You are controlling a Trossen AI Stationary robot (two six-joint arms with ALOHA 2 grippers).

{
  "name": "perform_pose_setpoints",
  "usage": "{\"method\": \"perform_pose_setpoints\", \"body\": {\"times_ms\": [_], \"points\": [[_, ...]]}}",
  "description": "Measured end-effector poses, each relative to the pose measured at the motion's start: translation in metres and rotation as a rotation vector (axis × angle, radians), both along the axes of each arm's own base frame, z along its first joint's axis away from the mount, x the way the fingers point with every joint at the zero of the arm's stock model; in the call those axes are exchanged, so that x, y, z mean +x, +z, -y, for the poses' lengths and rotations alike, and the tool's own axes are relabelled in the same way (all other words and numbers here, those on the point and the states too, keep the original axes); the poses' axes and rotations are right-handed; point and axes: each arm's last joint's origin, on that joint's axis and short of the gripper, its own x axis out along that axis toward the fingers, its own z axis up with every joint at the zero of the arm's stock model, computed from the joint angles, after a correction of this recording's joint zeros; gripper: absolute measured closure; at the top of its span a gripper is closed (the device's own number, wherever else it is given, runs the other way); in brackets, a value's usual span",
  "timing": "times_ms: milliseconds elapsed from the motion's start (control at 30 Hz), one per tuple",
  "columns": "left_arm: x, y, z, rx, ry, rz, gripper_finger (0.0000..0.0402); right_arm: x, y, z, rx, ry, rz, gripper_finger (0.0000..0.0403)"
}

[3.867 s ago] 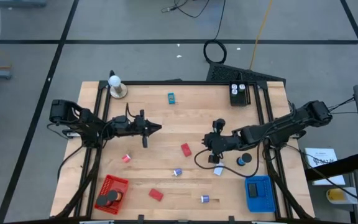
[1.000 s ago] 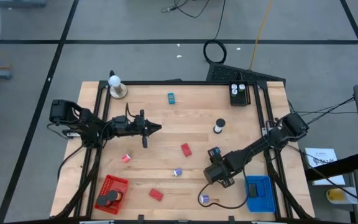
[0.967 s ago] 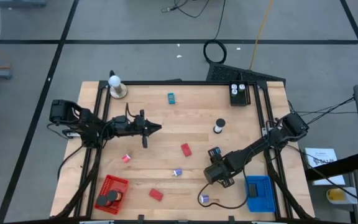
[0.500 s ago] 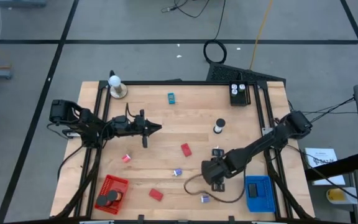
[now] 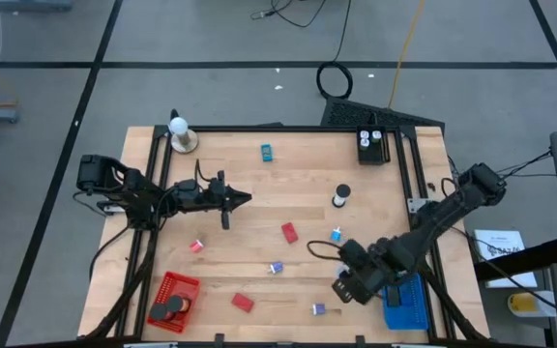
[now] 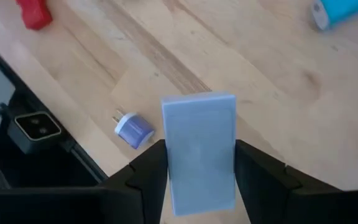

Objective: Pick & Place Office items
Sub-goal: Put the white digital clock into the blue bin

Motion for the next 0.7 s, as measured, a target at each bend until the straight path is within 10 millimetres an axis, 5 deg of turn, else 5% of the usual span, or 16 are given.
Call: {"method": "perform_pose_setpoints", "body": {"times_ms": [367,700], "points": [[0.0,0.0,0.0,-0.002,0.0,0.0,0.036,-0.05,-0.004,-0.048,0.096,-0.212,-0.05,0.0244],[0.0,0.0,0.0,-0.003,0.0,0.0,0.036,-0.087,-0.015,-0.064,0.064,-0.359,-0.206,0.0244]]}}
